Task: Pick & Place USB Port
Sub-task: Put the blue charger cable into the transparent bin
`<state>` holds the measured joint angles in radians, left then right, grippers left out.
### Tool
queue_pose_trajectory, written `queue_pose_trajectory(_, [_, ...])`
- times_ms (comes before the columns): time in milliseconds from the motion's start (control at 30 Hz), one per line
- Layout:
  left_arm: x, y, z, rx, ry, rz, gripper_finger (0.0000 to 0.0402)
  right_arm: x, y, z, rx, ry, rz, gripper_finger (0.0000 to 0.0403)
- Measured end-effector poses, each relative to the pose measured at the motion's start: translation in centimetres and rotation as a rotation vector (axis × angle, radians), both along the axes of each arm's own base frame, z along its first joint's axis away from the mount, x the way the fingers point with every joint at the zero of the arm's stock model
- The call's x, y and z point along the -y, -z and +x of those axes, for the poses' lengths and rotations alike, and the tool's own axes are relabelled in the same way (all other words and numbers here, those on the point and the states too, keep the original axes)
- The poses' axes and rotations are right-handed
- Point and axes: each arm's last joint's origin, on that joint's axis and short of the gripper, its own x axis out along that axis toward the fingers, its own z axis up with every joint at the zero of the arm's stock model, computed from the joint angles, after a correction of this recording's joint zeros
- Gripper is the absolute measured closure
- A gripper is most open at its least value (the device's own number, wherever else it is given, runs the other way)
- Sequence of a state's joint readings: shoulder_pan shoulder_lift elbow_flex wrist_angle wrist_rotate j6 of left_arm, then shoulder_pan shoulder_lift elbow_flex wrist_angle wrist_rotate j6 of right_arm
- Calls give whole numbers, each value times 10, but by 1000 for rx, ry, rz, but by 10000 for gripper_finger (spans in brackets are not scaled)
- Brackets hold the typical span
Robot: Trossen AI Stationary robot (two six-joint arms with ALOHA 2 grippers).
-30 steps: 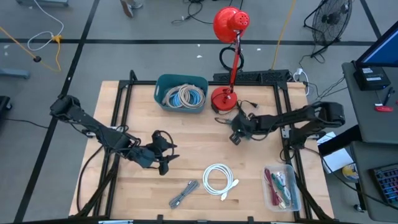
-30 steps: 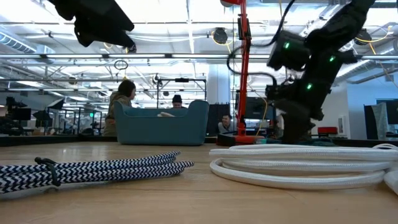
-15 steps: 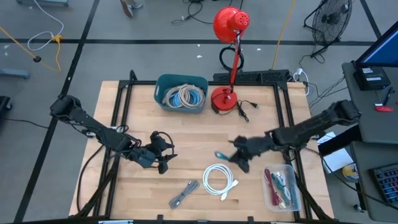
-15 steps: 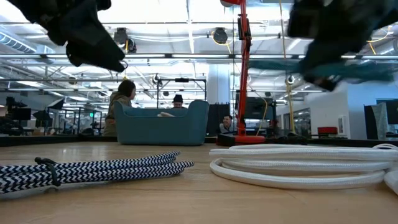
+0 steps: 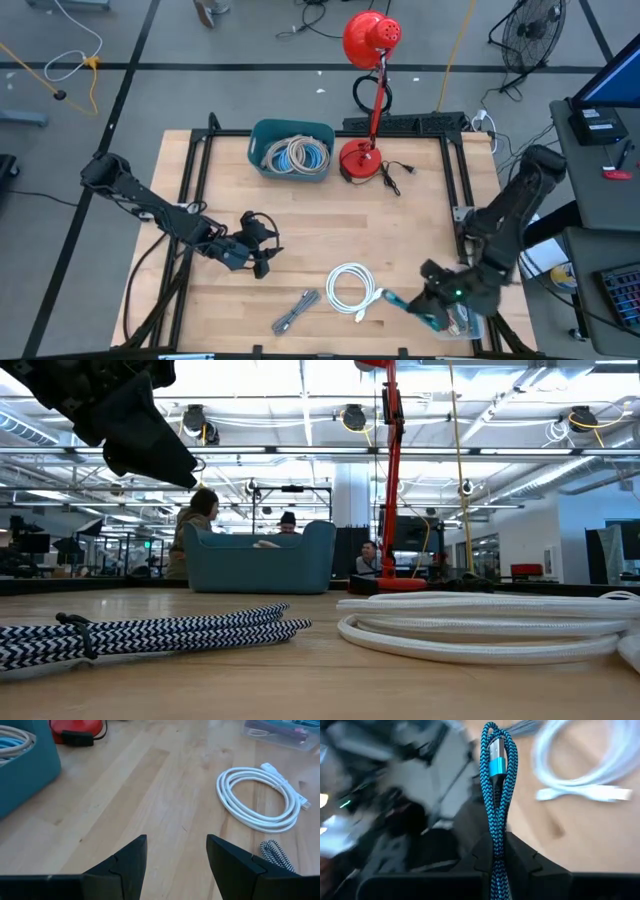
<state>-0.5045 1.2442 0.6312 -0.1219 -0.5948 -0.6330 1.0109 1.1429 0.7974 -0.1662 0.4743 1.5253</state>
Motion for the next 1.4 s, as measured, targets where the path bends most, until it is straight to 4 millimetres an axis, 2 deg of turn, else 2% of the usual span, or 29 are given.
queue_pose_trajectory(167, [0, 0, 0, -1, 5, 11, 195, 0, -14, -17, -289, 192, -138, 385])
queue_pose_trajectory(333, [0, 0, 0, -7, 9, 29, 195, 2, -6, -28, -817, 356, -211, 385])
queue_pose_trajectory(400, [-1, 1, -1, -12, 8, 33, 195, 0, -2, -28, -959, 363, -215, 385])
queue_pose_trajectory(967, [-1, 1, -1, -13, 0, 37, 195, -16, 22, -16, -1086, 373, -249, 381])
queue_pose_trajectory(1100, [-1, 1, -1, -14, 0, 38, 195, -16, 22, -16, -1100, 370, -245, 372])
queue_pose_trajectory(1200, [-1, 1, -1, -14, -1, 38, 195, -16, 22, -18, -1135, 367, -245, 380])
queue_pose_trajectory(1400, [-1, 2, -2, -27, -1, 44, 195, -15, 34, -13, -1120, 343, -213, 386])
